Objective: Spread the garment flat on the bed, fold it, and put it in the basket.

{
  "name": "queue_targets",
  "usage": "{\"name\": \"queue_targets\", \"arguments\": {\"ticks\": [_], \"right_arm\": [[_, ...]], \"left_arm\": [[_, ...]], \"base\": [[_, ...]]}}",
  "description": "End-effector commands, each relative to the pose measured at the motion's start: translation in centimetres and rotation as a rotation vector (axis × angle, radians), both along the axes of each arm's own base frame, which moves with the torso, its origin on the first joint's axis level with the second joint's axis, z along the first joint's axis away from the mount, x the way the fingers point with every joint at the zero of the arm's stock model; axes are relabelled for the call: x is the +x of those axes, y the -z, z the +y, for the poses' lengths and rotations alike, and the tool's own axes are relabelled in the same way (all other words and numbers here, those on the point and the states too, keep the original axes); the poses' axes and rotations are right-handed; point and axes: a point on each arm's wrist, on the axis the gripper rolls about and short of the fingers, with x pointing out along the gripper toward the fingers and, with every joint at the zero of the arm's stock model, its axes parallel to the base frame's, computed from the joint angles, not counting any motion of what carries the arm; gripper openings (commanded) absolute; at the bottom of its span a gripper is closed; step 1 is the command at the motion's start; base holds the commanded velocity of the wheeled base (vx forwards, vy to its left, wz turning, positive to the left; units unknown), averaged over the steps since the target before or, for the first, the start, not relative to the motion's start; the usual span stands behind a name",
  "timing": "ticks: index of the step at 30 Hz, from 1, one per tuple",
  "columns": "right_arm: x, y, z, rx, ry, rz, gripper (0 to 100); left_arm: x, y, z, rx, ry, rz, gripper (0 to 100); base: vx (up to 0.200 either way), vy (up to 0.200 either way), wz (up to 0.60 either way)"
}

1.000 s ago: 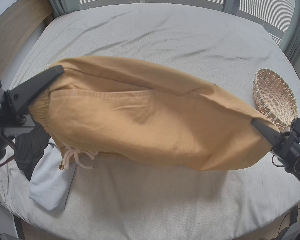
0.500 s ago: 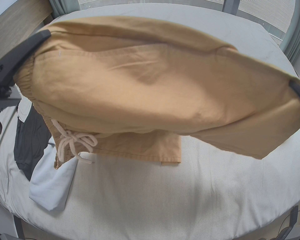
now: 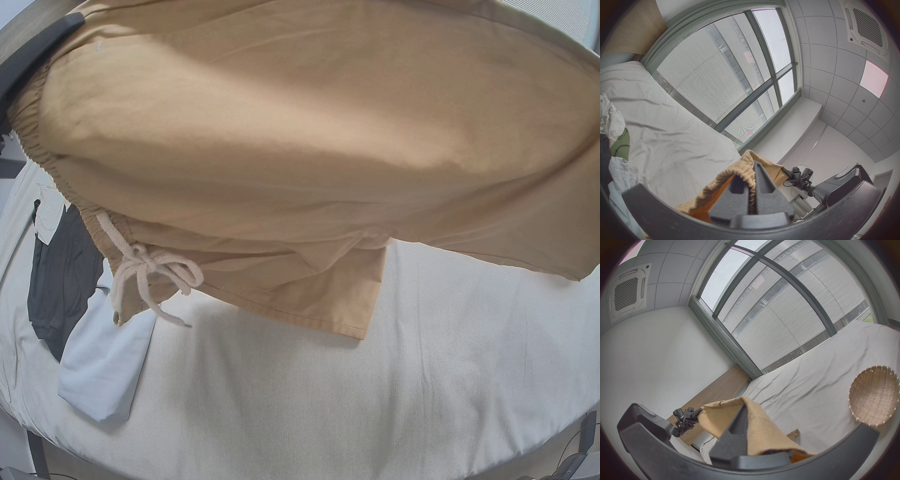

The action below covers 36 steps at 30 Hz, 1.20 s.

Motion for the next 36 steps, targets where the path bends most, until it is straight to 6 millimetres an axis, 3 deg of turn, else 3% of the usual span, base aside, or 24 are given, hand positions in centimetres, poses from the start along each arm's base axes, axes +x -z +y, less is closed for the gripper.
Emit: {"name": "queue_targets", "arguments": {"ticks": [1,6,12,17,21,24,30,36], "right_arm": [[-0.9,-1.9,-0.3,0.001,0.004,-0.042,0],[-1.5,-4.2,-0.4,0.008,0.007,-0.073,0],[-3.1,-6.7,-0.9,0.008,0.011,-0.112,0],[-3.9,-7.2,-1.1,0.005,0.007,-0.110,0],[-2.7,-3.8,-0.8,-0.049,0.015,0.041,0],[-2.5,0.6,-0.7,-0.103,0.015,0.141,0],[-0.2,5.4,0.0,-0.127,0.013,0.226,0],[2.5,6.6,0.7,-0.127,0.014,0.244,0]], "left_arm": [[-0.1,-0.2,0.0,0.001,0.002,0.002,0],[-0.3,-1.2,0.2,-0.018,0.006,-0.024,0],[-0.2,-0.8,0.2,-0.013,0.001,-0.008,0],[-0.5,-0.3,0.3,-0.006,0.002,0.001,0],[-1.7,2.9,1.2,0.041,-0.004,0.081,0],[-3.7,5.5,2.5,0.091,-0.009,0.163,0],[-5.6,5.8,3.9,0.113,-0.034,0.229,0],[-4.9,5.1,3.5,0.116,-0.042,0.244,0]], "base": [[0.000,0.000,0.00],[0.000,0.000,0.00],[0.000,0.000,0.00],[0.000,0.000,0.00],[0.000,0.000,0.00],[0.000,0.000,0.00],[0.000,0.000,0.00],[0.000,0.000,0.00]]}}
